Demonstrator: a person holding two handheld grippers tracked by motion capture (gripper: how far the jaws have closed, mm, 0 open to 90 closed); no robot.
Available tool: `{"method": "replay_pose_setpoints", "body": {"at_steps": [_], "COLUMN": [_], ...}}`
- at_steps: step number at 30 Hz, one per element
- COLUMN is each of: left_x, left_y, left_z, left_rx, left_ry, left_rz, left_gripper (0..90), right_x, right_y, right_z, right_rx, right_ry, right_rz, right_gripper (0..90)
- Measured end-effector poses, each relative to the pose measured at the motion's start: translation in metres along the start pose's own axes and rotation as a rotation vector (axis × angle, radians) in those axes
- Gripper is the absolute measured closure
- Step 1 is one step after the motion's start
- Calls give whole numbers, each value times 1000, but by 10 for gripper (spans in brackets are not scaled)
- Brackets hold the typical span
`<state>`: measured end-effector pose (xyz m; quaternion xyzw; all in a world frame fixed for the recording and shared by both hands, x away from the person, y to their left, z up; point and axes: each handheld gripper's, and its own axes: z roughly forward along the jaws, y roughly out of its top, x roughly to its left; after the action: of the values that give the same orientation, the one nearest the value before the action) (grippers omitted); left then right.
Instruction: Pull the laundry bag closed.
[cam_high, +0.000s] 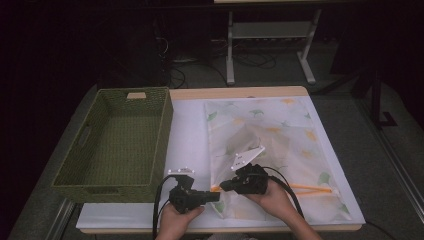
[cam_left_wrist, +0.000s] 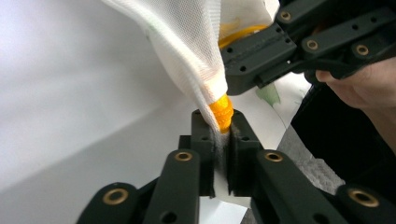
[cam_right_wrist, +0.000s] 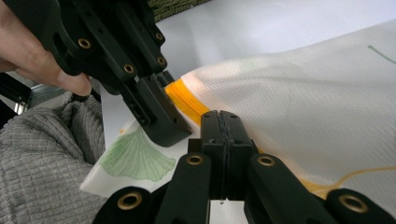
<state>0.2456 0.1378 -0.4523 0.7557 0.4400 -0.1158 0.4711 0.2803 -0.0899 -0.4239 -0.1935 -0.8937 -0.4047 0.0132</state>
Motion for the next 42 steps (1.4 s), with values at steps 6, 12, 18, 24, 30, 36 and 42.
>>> {"method": "replay_pose_setpoints", "body": {"at_steps": [6,12,18,24,30,36,42], "left_x": [-3,-1,-3,-2,-5,-3,-3], "left_y": [5,1,0,1,3,4,3], "left_z": [-1,-1,-1,-6,-7,-7,-7], "left_rx": [-8,-12,-13,-28,-20,-14,-12], "left_ry": [24,37,60,67,84,70,81], "left_rz": [17,7,24,23,48,35,38], "left_gripper": [840,848,856,857,857,857,857], "right_x": [0,1,1,-4,-5,-8,-13], "right_y": [-1,-2,-2,-3,-6,-14,-21], "right_z": [-3,-4,-4,-11,-21,-34,-43], "right_rx": [-3,-1,-5,-45,-32,-35,-43], "right_ry": [-9,-13,-34,-11,-35,-47,-71], "right_rz": [9,10,54,118,141,168,190], "right_gripper": [890,891,898,899,899,899,899]}}
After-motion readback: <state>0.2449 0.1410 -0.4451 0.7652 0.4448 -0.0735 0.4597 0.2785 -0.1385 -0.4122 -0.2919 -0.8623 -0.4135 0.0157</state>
